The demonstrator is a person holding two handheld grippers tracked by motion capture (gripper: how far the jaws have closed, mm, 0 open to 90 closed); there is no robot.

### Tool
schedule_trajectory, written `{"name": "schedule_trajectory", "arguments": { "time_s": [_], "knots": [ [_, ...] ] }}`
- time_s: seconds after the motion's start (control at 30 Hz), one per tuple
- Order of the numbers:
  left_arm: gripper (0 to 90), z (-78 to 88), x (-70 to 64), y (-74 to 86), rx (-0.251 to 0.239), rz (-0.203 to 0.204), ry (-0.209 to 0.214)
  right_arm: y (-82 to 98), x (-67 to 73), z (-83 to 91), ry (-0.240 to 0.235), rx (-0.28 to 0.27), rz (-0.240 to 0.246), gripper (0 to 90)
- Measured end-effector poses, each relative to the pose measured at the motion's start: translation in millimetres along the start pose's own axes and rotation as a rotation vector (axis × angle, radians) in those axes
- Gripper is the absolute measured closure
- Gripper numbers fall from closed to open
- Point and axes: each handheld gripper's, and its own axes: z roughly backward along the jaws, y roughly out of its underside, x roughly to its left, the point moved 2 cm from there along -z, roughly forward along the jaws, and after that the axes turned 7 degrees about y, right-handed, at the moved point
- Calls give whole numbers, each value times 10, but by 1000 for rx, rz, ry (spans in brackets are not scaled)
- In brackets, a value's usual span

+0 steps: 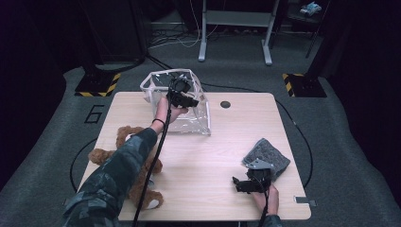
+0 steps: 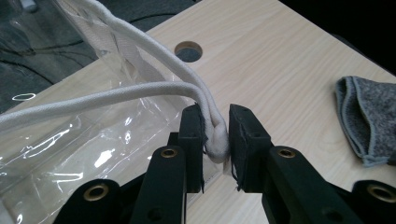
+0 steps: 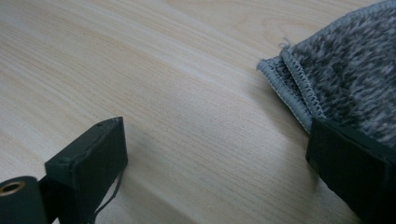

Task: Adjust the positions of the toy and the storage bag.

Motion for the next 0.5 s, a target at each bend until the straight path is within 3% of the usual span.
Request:
{"name": "schedule_trajectory", "arguments": {
  "time_s": [0.27,0.43,0.5],
  "knots": [
    [732,-63,-150,-5,5,-9,24,1,-1,1,-2,0,3,47],
    [620,-14,-135,-9,1,-8,0,3,-9,3,-4,1,14,47],
    [508,76,-112,-12,-18,-6,-17,3,-8,2,-4,1,12,47]
  ]
}}
